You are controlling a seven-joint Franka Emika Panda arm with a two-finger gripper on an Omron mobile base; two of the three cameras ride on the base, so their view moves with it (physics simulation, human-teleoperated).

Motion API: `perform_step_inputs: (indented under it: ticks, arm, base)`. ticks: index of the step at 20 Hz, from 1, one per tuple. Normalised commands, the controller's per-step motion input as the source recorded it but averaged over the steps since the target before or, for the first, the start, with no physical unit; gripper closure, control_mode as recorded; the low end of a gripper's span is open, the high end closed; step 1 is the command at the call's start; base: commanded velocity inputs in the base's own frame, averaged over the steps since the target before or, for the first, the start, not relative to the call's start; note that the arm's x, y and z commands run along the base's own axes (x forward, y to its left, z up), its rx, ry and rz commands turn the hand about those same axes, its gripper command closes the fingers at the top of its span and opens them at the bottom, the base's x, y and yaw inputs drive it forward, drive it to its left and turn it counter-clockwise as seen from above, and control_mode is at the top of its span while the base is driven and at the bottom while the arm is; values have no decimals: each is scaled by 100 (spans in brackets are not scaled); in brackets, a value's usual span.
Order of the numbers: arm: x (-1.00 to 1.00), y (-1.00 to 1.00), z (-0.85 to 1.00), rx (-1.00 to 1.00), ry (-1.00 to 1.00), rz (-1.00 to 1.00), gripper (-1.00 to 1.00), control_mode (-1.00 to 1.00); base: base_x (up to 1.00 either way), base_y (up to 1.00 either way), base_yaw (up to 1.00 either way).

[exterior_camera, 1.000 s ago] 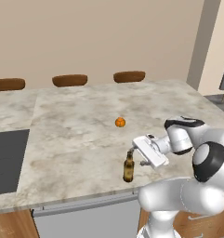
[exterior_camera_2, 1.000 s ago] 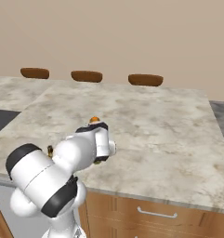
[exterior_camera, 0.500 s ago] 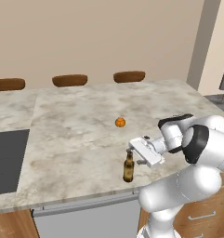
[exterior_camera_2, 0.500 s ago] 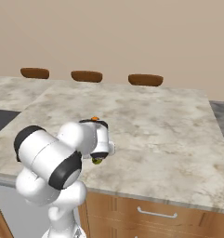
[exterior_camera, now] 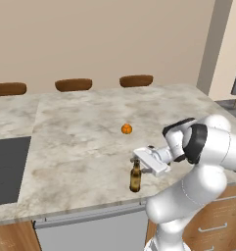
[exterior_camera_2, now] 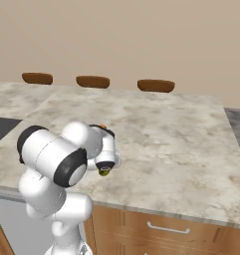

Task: Place the beer on the top shelf of the fridge to keep it out of children's reach, and place the pear and orange on lower shelves for easy access.

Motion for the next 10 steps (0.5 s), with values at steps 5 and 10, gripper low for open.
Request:
perform_step_inputs:
  ticks: [5, 10]
  arm:
    - [-5, 15, 0, 0, 2, 0, -100, -100]
    - [-17, 21, -1, 0, 0, 0, -100, -100]
  base:
    - [0, 0, 0]
    - [0, 0, 0]
